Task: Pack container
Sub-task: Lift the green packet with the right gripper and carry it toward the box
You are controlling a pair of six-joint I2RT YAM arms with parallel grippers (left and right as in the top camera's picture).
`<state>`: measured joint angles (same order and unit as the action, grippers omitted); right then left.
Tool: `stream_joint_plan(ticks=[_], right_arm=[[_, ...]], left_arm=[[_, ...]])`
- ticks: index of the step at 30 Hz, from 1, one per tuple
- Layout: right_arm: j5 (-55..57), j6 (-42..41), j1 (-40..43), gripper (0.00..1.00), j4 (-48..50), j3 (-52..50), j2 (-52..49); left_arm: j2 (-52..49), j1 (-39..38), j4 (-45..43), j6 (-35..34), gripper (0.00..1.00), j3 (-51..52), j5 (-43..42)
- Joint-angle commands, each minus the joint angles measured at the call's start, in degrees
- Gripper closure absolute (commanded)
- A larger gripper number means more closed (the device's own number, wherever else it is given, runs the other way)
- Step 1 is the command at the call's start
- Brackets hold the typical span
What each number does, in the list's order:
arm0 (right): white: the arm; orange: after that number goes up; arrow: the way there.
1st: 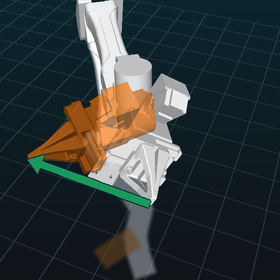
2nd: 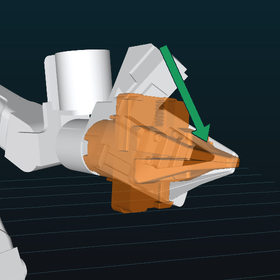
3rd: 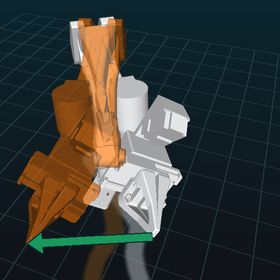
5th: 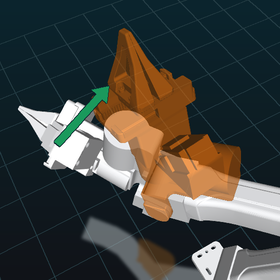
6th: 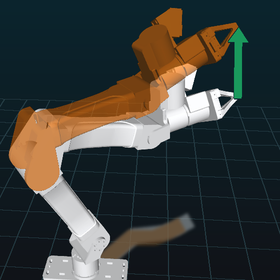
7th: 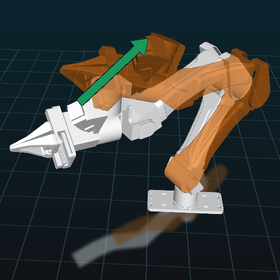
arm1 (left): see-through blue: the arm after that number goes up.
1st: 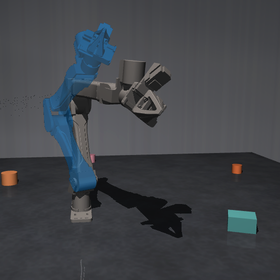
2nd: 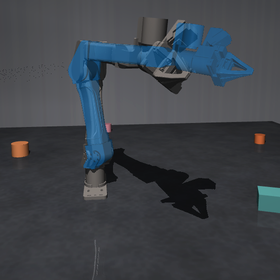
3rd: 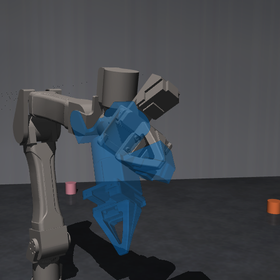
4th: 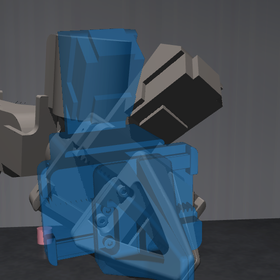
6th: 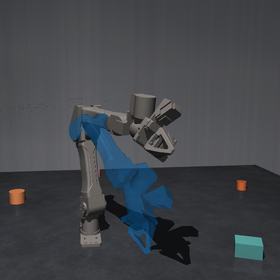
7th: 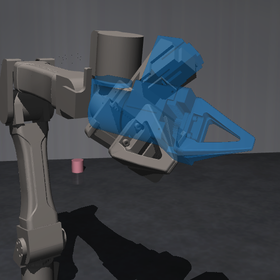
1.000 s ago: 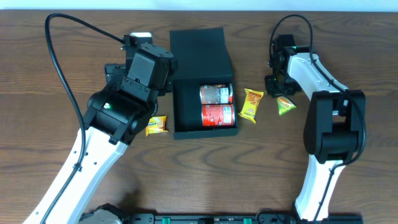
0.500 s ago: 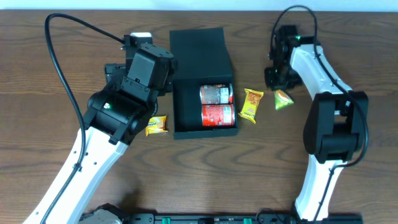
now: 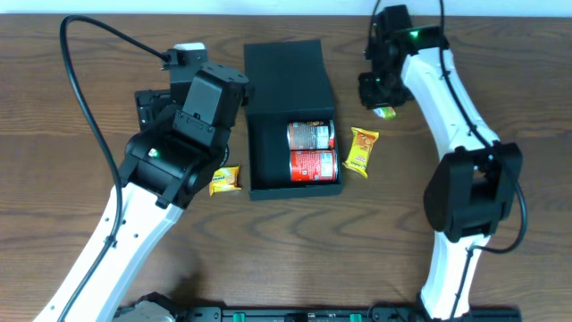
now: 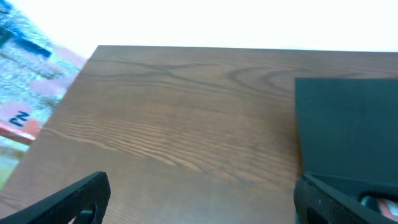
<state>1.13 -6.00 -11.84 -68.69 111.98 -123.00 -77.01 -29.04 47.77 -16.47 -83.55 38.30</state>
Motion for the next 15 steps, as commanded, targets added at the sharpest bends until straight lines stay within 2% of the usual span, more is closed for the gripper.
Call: stream_joint_plan(ticks=[1, 5, 8, 10, 15], right_arm=[[3.63, -2.34, -2.71, 0.63, 0.07, 1.44, 3.37], [16.28, -4.68, -3.02, 0.47, 1.57, 1.42, 3.39], [14.49, -0.33, -1.29, 0.36, 4.61, 1.42, 2.82], [11.47, 2.75, 0.02, 0.34, 6.43, 1.42, 2.08], [9.29, 5.01, 2.54, 0.36, 9.22, 1.42, -1.42]], left_arm=[[1.77, 0.2, 0.2, 0.2, 0.04, -1.01, 3.02], [0.66, 0.2, 0.22, 0.17, 0.05, -0.98, -5.53], [-0.9, 0.2, 0.15, 0.15, 0.05, -0.98, -7.3], [-1.38, 0.2, 0.0, 0.15, 0.04, -0.98, -7.3], [-1.29, 0.2, -0.22, 0.17, 0.05, -0.98, -7.43]])
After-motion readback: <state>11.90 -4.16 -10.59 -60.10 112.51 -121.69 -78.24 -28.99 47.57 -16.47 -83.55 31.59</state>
